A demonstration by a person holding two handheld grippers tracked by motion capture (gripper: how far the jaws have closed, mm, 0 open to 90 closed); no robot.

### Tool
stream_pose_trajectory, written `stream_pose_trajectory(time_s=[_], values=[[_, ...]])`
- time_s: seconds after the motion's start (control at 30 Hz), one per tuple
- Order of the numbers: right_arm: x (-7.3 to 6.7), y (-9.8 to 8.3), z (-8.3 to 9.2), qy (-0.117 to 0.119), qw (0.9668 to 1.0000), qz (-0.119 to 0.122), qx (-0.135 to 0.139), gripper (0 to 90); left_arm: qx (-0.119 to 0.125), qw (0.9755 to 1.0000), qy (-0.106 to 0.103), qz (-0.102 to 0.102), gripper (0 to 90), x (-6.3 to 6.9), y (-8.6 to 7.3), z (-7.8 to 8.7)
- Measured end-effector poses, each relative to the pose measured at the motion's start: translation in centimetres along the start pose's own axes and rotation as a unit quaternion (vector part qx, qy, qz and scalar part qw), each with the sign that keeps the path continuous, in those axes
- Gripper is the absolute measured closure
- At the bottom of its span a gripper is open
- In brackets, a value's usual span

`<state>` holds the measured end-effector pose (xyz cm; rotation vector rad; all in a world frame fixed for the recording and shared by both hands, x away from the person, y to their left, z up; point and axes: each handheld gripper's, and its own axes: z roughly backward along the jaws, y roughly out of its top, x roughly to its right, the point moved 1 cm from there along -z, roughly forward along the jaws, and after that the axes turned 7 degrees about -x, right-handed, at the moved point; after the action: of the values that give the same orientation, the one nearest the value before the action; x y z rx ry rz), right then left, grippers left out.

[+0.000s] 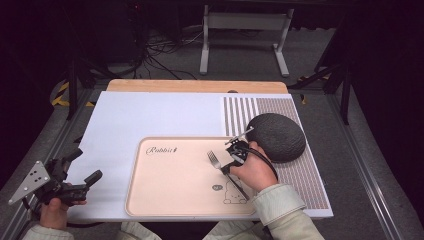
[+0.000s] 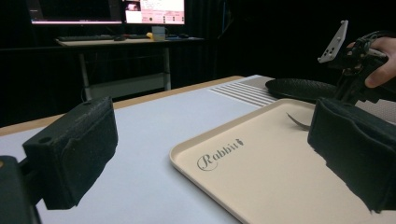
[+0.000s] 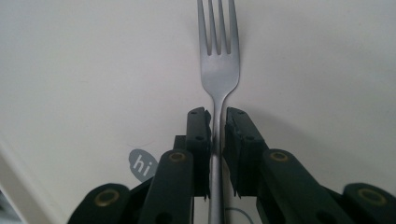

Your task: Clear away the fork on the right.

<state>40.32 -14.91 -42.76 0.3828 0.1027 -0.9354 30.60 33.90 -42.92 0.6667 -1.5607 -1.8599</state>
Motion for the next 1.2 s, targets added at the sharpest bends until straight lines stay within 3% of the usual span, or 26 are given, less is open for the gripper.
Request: stream_pose_trajectory(time_s=[0.13, 0.2, 0.23, 0.27, 0.3, 0.37, 0.43, 0.6, 0.77, 0.83, 1.1, 1.13, 1.2], values=[[-0.2, 0.1, 0.3, -0.009, 0.9999, 0.011, 0.009, 74.3, 0.000, 1.0000, 0.000, -0.001, 2.4, 0.0, 0.0, 0.0], [-0.3, 0.2, 0.4, -0.014, 0.9993, 0.031, 0.016, 68.9, 0.000, 1.0000, 0.000, 0.000, 2.4, 0.0, 0.0, 0.0], [-0.4, 0.3, 0.5, -0.017, 0.9983, 0.053, 0.020, 65.5, 0.000, 1.0000, 0.000, 0.000, 2.4, 0.0, 0.0, 0.0], [-0.4, 0.3, 0.5, -0.017, 0.9983, 0.053, 0.020, 65.5, -0.001, 1.0000, 0.000, 0.000, 2.4, 0.0, 0.0, 0.0], [-0.6, 0.4, 0.6, -0.020, 0.9968, 0.072, 0.028, 60.8, -0.001, 1.0000, -0.001, 0.000, 2.4, 0.0, 0.0, 0.0], [-0.9, 0.8, 0.9, -0.030, 0.9910, 0.124, 0.041, 56.2, 0.000, 1.0000, -0.001, 0.000, 2.4, 0.0, 0.0, 0.0], [-1.2, 1.0, 1.2, -0.034, 0.9857, 0.159, 0.043, 60.2, 0.000, 1.0000, -0.001, 0.000, 2.4, 0.0, 0.0, 0.0], [-1.9, 1.5, 1.9, -0.044, 0.9732, 0.221, 0.044, 78.0, -0.002, 1.0000, 0.000, 0.000, 2.4, 0.0, 0.0, 0.0], [-2.3, 2.3, 2.5, -0.057, 0.9538, 0.293, 0.035, 90.0, -0.001, 1.0000, -0.001, 0.000, 2.5, 0.0, 0.0, 0.0], [-2.3, 2.5, 2.3, -0.056, 0.9498, 0.306, 0.028, 90.0, -0.002, 1.0000, -0.002, 0.000, 2.5, 0.0, 0.0, 0.0], [-1.9, 3.0, 1.4, -0.043, 0.9472, 0.318, 0.009, 90.0, -0.002, 1.0000, -0.002, 0.001, 2.6, 0.0, 0.0, 0.0], [-1.7, 3.0, 1.0, -0.039, 0.9501, 0.310, 0.006, 90.0, -0.002, 1.0000, -0.001, 0.001, 2.6, 0.0, 0.0, 0.0], [-1.6, 3.0, 0.9, -0.035, 0.9512, 0.306, 0.006, 90.0, -0.002, 1.0000, -0.001, 0.001, 2.6, 0.0, 0.0, 0.0]])
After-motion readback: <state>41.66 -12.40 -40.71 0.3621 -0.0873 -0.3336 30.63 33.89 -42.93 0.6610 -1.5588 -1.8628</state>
